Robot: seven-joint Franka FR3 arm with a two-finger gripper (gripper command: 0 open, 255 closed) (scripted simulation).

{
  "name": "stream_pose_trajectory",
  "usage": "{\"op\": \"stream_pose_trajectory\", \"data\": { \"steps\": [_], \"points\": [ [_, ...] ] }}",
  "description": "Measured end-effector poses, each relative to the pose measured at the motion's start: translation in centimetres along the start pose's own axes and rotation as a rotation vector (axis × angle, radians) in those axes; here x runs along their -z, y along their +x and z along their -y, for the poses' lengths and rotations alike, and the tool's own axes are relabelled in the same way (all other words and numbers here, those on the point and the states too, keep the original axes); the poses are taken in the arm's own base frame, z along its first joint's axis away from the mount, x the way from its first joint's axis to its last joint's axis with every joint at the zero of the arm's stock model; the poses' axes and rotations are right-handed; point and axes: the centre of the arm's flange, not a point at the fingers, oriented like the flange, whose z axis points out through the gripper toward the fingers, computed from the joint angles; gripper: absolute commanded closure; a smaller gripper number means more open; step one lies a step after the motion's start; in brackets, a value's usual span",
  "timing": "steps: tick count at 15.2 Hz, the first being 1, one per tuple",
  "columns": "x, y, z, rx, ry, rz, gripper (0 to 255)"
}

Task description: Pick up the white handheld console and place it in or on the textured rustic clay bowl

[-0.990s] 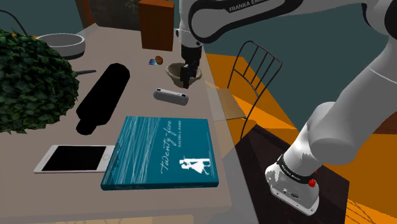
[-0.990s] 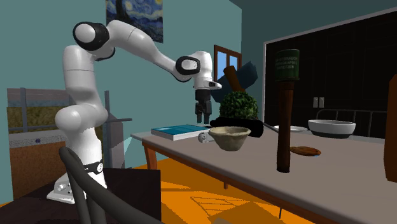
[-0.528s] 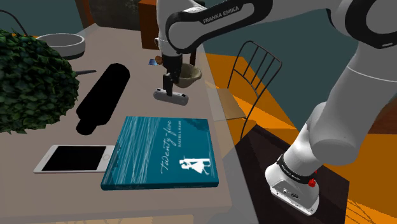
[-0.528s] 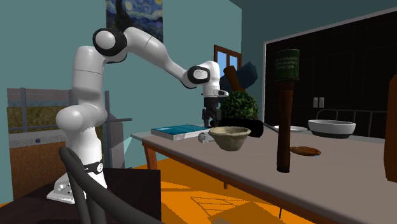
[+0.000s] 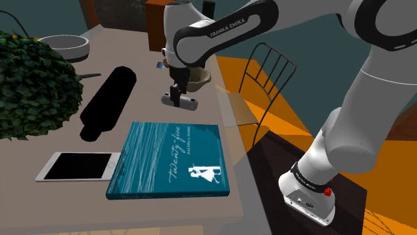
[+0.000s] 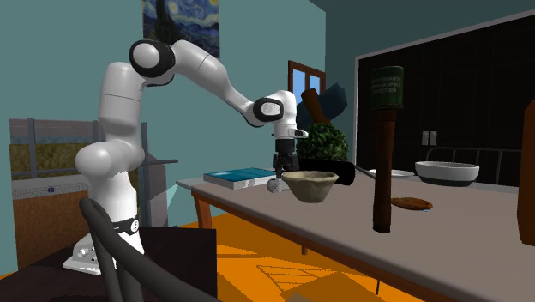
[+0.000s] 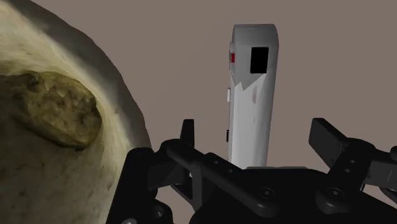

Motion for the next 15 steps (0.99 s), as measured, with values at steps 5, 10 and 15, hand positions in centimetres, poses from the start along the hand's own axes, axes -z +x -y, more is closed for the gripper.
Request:
{"op": "stream_pose_trajectory", "data": {
  "steps": [5, 10, 15],
  "points": [
    [-0.04, 0.03, 0.09, 0.001, 0.000, 0.000, 255],
    [-0.31, -0.08, -0.25, -0.005, 0.001, 0.005, 255],
    [-0.31, -0.04, -0.27, -0.005, 0.001, 0.005, 255]
  ]
}}
